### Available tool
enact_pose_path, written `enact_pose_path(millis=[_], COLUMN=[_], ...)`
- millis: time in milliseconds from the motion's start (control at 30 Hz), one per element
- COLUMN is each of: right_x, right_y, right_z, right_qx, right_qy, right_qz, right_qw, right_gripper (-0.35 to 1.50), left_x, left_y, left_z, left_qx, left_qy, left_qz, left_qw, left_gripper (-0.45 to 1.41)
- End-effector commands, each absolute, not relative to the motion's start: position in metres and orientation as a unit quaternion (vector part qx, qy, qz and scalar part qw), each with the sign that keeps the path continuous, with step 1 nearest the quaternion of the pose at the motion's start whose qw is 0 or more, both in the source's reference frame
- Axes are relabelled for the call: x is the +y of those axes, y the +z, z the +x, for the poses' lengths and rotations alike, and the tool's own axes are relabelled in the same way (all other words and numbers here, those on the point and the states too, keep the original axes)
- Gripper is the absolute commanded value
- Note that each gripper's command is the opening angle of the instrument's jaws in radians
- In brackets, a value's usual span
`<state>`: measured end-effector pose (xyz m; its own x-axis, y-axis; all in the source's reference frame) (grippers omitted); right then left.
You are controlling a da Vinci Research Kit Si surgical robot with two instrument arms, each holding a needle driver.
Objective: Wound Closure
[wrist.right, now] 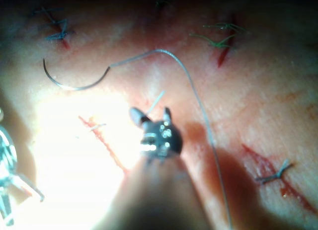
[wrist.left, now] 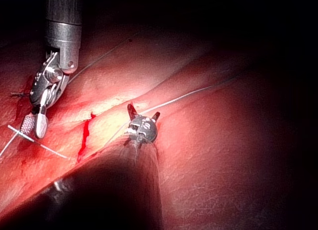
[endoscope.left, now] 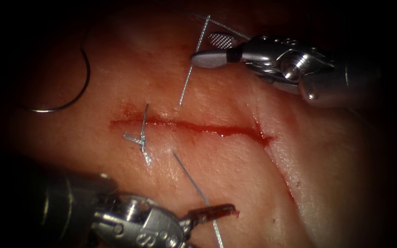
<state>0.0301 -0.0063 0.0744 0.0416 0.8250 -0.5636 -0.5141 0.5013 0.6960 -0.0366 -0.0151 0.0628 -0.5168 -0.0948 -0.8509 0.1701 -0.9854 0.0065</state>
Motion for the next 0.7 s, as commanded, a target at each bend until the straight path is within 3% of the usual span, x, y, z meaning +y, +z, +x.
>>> enact_pose_path(millis=[33,300,367,400,467,700], right_x=[-0.0063,-0.0064,-0.0065,-0.0065,-0.0065,-0.0074], right_y=[0.0749,0.075,0.075,0.075,0.0749,0.0737], right_z=[0.0308,0.0309,0.0309,0.0309,0.0308,0.0299], right_qx=[0.505,0.505,0.505,0.505,0.505,0.505], right_qy=[0.474,0.473,0.473,0.473,0.473,0.471], right_qz=[0.155,0.154,0.154,0.154,0.154,0.16], right_qw=[0.705,0.705,0.705,0.705,0.705,0.705], right_gripper=[1.16,1.16,1.16,1.16,1.16,1.21], left_x=[-0.0155,-0.016,-0.0161,-0.0162,-0.0163,-0.0152], left_y=[0.0631,0.0626,0.0627,0.0628,0.063,0.0631], left_z=[-0.0374,-0.0379,-0.0379,-0.0379,-0.0377,-0.0357], left_qx=[0.035,0.035,0.031,0.029,0.024,-0.008], left_qy=[-0.869,-0.87,-0.869,-0.869,-0.868,-0.869], left_qz=[0.486,0.485,0.486,0.486,0.486,0.488], left_qw=[0.081,0.08,0.085,0.088,0.097,0.081], left_gripper=[0.44,0.46,0.34,0.17,-0.43,-0.45])
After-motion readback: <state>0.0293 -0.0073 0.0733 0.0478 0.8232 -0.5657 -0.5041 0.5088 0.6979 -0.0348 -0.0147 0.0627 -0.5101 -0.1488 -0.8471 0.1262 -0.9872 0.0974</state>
